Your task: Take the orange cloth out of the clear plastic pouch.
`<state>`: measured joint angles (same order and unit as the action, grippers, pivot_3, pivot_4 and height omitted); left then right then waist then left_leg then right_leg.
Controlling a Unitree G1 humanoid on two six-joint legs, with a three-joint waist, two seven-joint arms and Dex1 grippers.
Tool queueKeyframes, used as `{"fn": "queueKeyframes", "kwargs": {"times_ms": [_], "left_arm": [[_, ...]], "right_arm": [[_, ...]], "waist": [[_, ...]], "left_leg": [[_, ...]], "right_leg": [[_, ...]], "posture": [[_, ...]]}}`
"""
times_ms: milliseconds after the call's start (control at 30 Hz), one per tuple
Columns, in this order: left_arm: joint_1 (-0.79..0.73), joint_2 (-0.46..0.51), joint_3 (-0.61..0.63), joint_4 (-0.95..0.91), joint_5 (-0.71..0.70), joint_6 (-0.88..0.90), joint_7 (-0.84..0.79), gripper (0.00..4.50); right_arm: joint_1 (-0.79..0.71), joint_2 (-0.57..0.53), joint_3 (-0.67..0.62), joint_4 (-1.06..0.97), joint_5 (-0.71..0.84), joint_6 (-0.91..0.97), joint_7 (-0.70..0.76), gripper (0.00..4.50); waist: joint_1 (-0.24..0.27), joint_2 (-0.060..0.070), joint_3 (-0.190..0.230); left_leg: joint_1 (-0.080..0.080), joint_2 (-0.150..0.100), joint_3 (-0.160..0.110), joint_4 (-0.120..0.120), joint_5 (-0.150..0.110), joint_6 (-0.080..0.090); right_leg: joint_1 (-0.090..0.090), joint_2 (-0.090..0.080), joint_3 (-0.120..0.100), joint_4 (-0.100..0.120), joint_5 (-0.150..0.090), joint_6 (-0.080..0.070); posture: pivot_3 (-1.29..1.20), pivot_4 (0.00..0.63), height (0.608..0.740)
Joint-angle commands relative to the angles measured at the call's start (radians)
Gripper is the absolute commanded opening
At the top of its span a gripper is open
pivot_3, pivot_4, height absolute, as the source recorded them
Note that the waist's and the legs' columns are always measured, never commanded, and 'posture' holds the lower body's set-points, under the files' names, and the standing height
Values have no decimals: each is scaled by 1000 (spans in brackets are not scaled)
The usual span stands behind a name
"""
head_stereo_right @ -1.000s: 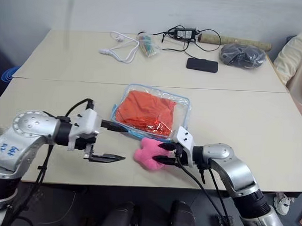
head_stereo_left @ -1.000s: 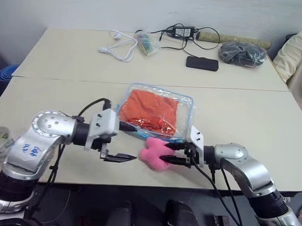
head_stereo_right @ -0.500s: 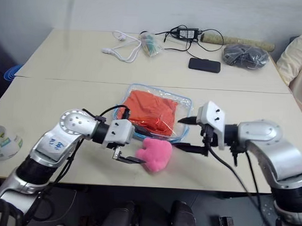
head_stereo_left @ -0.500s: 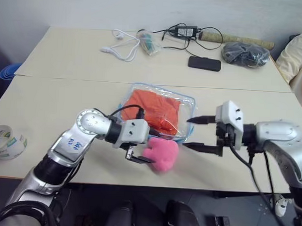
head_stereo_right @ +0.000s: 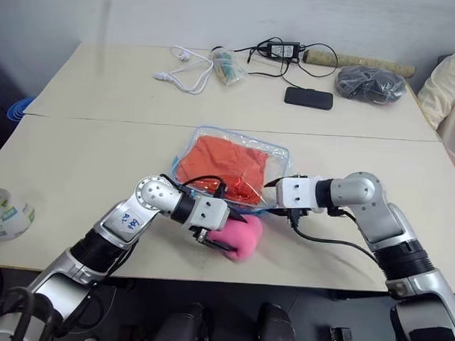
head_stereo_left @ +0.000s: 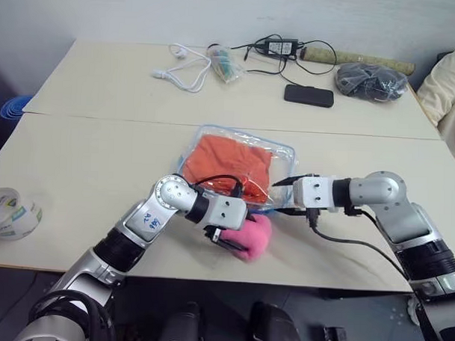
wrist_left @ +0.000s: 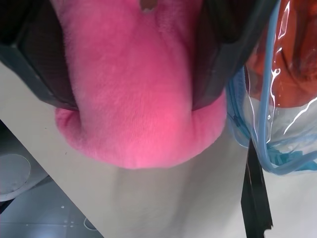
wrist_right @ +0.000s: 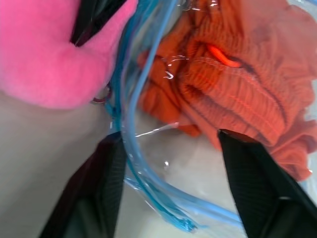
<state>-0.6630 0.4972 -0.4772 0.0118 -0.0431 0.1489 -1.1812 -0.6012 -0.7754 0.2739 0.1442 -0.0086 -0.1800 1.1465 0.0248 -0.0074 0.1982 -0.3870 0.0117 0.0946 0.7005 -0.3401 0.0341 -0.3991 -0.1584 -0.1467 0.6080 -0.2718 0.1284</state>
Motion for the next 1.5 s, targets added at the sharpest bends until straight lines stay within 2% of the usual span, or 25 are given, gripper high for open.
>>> {"fn": "queueKeyframes", "kwargs": {"times_ms": [33, 167, 267, 300, 467, 567, 667, 800, 900, 1033, 1133, 1300, 1500], "left_arm": [[7, 15, 33, -26, -6, 29, 2, 1958], [46, 44, 79, -80, -29, 62, 9, 870], [106, 88, 131, -152, -44, 112, 35, 219], [132, 105, 154, -173, -36, 132, 64, 132], [247, 169, 264, -266, -51, 218, 148, 120], [351, 224, 448, -329, -119, 302, 197, 120], [420, 284, 593, -312, -153, 328, 221, 120], [505, 366, 760, -294, -230, 361, 184, 120], [525, 395, 790, -285, -261, 360, 173, 120], [516, 379, 736, -297, -269, 357, 194, 120], [516, 364, 689, -291, -253, 347, 215, 120], [527, 356, 703, -287, -285, 388, 242, 1809], [596, 405, 843, -297, -355, 437, 211, 3769]], "right_arm": [[-15, 0, -24, 8, 9, -31, 10, 1400], [-23, -10, -28, 28, 11, -67, 31, 51], [-29, -17, -35, 45, 22, -107, 55, 0], [-32, -15, -39, 51, 26, -126, 57, 0], [-43, -16, -42, 96, 29, -242, 74, 0], [-67, -20, -47, 158, 29, -320, 80, 0], [-89, -29, -49, 214, 31, -374, 94, 0], [-105, -38, -47, 258, 53, -394, 137, 0], [-110, -24, -52, 259, 88, -362, 159, 0], [-107, -8, -42, 258, 93, -332, 165, 0], [-102, 2, -50, 243, 119, -239, 170, 669], [-44, -28, -96, 134, 205, -76, 186, 2382], [93, -113, -249, -99, 397, 275, 154, 4458]], "waist": [[-3, 0, 0], [-5, 0, 0], [-13, 0, 0], [-14, 0, 0], [-23, 1, 0], [-28, 1, 1], [-31, 2, 1], [-29, 3, 2], [-25, 4, 2], [-27, 4, 2], [-29, 4, 2], [-27, 4, 2], [-26, 4, 2]], "left_leg": [[0, 0, -1, 0, 0, 0], [0, 1, -2, 0, 0, 0], [1, 1, -3, -1, 0, 0], [1, 1, -3, -1, 0, 0], [1, 2, -4, -1, 0, 0], [1, 2, -4, -1, 0, 0], [2, 3, -5, -2, 0, -1], [2, 3, -4, -2, 0, -2], [2, 3, -5, -2, -1, -2], [2, 3, -4, -2, -1, -2], [2, 3, -4, -2, -1, -2], [2, 3, -4, -2, -1, -2], [1, 3, -4, -3, -1, -2]], "right_leg": [[0, 0, 0, 0, 0, 0], [0, 1, 0, 0, 0, 0], [0, 1, 0, 0, 0, 0], [0, 1, 0, 0, 0, 0], [0, 1, 0, 0, 0, 0], [0, 1, 1, 0, 0, 0], [0, 1, 1, -1, 0, -1], [0, 1, 1, -1, -1, -1], [0, 1, 1, -2, -1, -1], [0, 1, 1, -1, -1, -1], [0, 1, 1, -1, -1, -1], [0, 1, 1, -1, -1, -1], [-1, 1, 1, -1, -1, -1]], "posture": [[0, 150, 740], [0, 150, 740], [0, 150, 740], [0, 150, 740], [0, 150, 740], [0, 150, 740], [0, 150, 740], [0, 150, 740], [0, 150, 740], [0, 150, 740], [0, 150, 740], [0, 150, 740], [0, 150, 740]]}}
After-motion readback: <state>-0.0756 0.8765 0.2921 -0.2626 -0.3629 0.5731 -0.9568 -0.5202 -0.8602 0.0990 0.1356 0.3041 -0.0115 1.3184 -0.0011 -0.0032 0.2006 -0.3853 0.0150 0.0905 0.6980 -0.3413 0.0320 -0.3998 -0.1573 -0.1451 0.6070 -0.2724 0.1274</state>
